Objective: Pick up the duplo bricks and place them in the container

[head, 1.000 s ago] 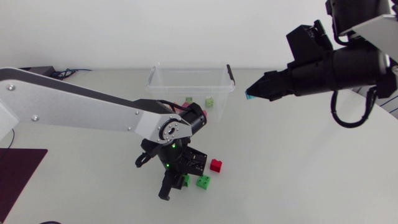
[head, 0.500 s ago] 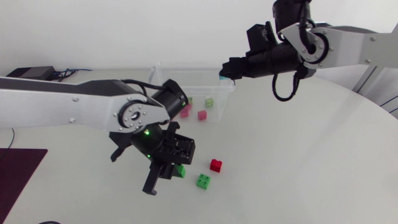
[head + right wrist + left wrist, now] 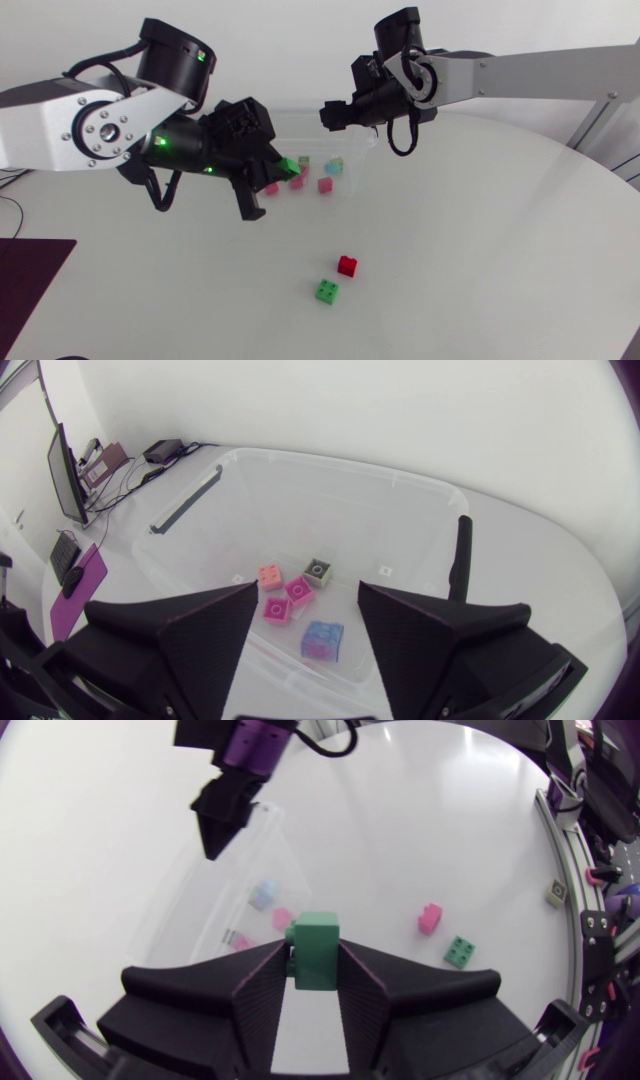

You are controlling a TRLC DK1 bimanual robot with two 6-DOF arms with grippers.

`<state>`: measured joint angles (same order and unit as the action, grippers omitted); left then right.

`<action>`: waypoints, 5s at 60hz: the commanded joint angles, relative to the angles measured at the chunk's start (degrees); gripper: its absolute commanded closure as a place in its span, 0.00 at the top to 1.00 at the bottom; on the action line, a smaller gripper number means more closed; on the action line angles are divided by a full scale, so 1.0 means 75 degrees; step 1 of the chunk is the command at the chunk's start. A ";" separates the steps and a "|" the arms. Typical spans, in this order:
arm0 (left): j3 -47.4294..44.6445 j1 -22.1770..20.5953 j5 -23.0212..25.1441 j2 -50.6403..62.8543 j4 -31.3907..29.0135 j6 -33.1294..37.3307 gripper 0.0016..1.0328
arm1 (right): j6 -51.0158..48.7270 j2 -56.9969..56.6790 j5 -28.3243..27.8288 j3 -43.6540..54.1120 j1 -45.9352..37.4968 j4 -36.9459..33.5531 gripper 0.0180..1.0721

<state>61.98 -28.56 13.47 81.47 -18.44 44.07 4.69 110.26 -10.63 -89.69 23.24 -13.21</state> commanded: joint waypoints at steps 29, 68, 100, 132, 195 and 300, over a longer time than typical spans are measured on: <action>0.1955 0.0854 -0.0625 0.2625 0.2821 -0.2724 0.28 | -0.0684 -0.3685 -0.0469 0.3849 -0.0052 -0.0031 0.91; 0.1674 0.1030 -0.0672 0.1829 0.0888 -0.2572 0.96 | -0.3192 -0.2771 -0.0410 0.5478 0.1284 -0.1191 0.91; -0.1185 -0.0517 -0.0250 -0.0234 -0.1139 0.0112 0.96 | -0.4340 -0.0603 -0.0258 0.3990 0.1237 -0.1801 0.62; -0.0424 -0.2005 -0.0695 0.1887 -0.1936 0.1131 0.94 | -0.4586 -0.2560 -0.0539 0.5068 0.0616 -0.2211 0.12; 0.2260 -0.3118 -0.1551 0.4981 -0.4011 0.2409 0.53 | -0.4598 -0.6931 -0.2836 0.5455 -0.1693 -0.3570 0.12; 0.3479 0.1077 -0.0789 0.3446 0.1251 -0.3181 0.03 | -0.1211 -0.2654 -0.0035 0.2502 -0.0181 0.0144 0.95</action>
<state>84.84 -20.73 8.27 103.81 -9.30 23.20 -5.74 93.76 -11.27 -75.66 22.48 -12.58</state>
